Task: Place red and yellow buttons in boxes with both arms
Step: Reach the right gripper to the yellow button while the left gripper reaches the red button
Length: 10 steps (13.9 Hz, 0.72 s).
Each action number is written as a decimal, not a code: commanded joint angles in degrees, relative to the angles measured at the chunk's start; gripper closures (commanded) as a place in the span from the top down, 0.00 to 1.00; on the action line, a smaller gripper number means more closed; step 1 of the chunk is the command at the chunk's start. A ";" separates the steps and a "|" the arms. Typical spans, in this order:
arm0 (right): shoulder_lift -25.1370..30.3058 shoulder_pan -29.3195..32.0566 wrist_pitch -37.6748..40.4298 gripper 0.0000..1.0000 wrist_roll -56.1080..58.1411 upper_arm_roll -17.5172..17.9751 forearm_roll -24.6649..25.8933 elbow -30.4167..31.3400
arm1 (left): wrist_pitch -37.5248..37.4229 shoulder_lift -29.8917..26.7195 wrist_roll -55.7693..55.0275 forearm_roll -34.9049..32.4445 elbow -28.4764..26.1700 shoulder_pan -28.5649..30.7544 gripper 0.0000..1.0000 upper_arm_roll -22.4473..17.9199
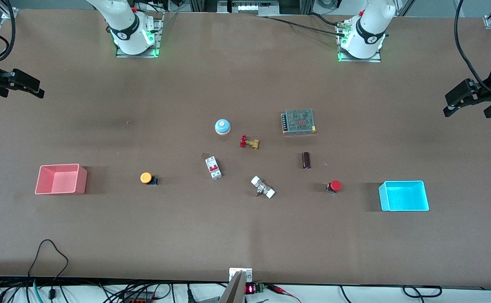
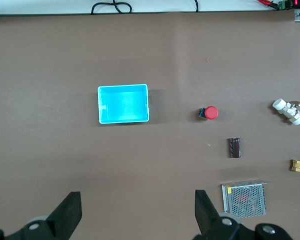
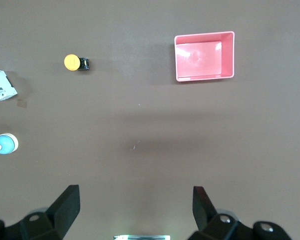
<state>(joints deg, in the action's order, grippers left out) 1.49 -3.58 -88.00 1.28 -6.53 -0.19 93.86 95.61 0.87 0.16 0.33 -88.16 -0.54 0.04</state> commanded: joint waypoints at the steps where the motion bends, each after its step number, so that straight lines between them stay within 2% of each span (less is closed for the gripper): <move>1: 1.85 0.60 0.11 1.00 1.01 0.64 0.63 1.42 | -0.96 0.62 -0.42 1.16 1.15 0.10 1.00 0.23; 5: -0.51 0.51 -0.60 1.00 1.01 0.73 0.71 1.59 | 0.88 6.06 -3.84 1.25 1.32 -2.53 1.00 0.66; 8: -6.66 0.34 -5.33 1.00 0.83 0.90 0.28 2.12 | 5.01 11.94 -5.43 1.43 1.32 -5.43 1.00 0.75; 10: -10.79 -1.85 -9.72 1.00 -0.04 1.08 0.27 2.73 | 7.73 15.46 -5.52 3.88 1.32 -6.58 1.00 0.75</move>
<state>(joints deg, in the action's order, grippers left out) -5.29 -4.00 -94.54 1.33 -6.02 -0.18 96.77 101.85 12.98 -5.09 1.66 -88.44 -6.41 1.01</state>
